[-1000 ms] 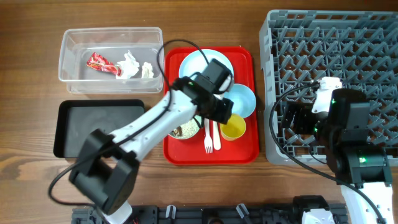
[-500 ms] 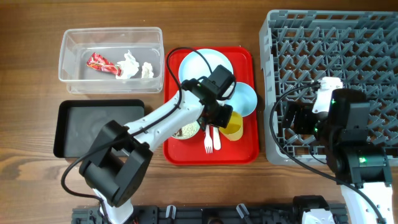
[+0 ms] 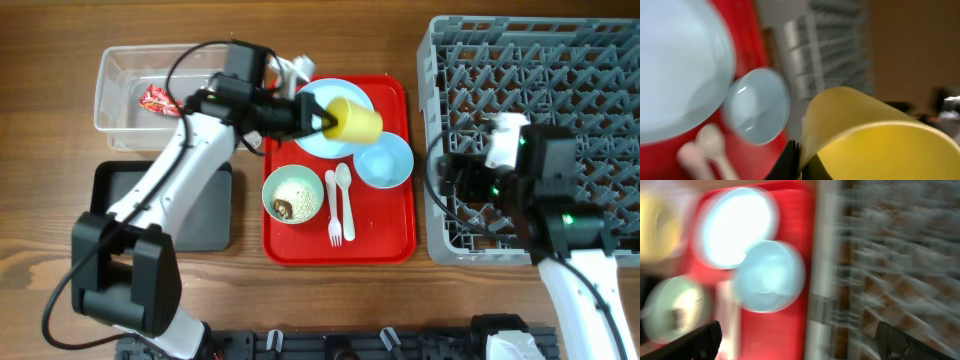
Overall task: Sort waste into correct bins and load items into the dishwasher rack
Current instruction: 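Hand the yellow cup from the left gripper to the right gripper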
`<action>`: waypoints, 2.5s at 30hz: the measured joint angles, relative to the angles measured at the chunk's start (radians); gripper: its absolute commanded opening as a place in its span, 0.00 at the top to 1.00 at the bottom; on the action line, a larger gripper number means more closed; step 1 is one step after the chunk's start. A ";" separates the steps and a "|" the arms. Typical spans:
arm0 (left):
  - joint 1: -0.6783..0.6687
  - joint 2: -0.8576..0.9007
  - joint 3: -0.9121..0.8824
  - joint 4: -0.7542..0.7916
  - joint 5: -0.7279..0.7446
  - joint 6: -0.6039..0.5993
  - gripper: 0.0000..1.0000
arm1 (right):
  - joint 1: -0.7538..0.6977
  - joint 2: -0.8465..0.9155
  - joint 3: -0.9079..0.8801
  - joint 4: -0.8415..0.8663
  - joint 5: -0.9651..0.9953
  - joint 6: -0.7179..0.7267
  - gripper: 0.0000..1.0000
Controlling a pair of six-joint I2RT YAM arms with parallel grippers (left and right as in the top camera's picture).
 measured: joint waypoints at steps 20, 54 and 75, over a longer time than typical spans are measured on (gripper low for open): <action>-0.006 0.062 0.000 0.185 0.341 -0.308 0.96 | 0.002 0.366 0.004 0.671 -0.920 -0.085 0.00; -0.060 0.062 0.000 0.230 0.446 -0.388 0.96 | 0.002 0.386 0.005 0.830 -1.091 0.061 0.31; -0.059 0.061 0.002 0.032 0.069 -0.195 0.57 | 0.002 0.390 0.004 0.695 -0.887 0.098 0.62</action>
